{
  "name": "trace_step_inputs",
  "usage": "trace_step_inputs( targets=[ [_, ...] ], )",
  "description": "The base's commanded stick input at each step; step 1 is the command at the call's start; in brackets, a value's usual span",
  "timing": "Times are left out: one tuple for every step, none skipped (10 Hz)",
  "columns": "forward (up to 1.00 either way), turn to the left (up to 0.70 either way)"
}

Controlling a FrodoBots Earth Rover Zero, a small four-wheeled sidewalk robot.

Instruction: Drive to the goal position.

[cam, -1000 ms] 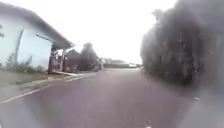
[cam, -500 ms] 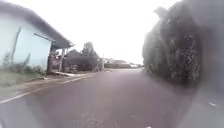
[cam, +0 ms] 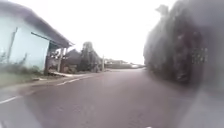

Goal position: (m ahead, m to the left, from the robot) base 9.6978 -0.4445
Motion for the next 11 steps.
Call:
trace_step_inputs(
  targets=[
    [0.70, 0.00],
    [0.70, 0.00],
    [0.70, 0.00],
    [0.70, 0.00],
    [0.70, 0.00],
    [0.70, 0.00],
    [0.70, 0.00],
    [0.70, 0.00],
    [0.70, -0.18],
    [0.70, -0.35],
    [0.70, -0.35]
  ],
)
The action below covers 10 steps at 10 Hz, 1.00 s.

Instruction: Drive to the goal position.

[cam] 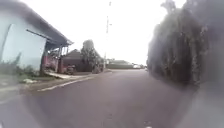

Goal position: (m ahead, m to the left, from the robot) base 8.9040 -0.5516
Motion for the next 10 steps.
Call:
trace_step_inputs(
  targets=[
    [0.70, -0.35],
    [0.70, -0.35],
    [0.70, -0.21],
    [0.70, -0.04],
    [0.70, 0.00],
    [0.70, 0.00],
    [0.70, 0.00],
    [0.70, 0.00],
    [0.70, 0.00],
    [0.70, 0.00]
  ],
)
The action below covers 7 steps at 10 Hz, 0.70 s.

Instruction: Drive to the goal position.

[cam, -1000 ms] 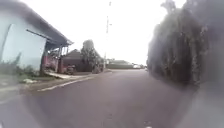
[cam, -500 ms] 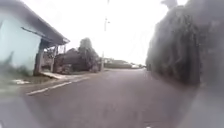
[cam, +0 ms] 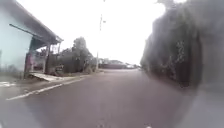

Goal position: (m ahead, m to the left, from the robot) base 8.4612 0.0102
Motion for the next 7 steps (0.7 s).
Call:
trace_step_inputs(
  targets=[
    [0.70, 0.00],
    [0.70, 0.00],
    [0.70, 0.00],
    [0.70, 0.00],
    [0.70, 0.00],
    [0.70, 0.00],
    [0.70, 0.00]
  ],
)
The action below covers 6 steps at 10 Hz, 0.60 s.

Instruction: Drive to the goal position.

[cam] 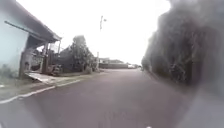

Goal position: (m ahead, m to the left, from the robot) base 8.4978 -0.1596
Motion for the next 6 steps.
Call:
trace_step_inputs(
  targets=[
    [0.70, 0.00],
    [0.70, 0.00],
    [0.70, 0.00],
    [0.70, 0.00],
    [0.70, 0.00],
    [0.70, 0.00]
  ],
)
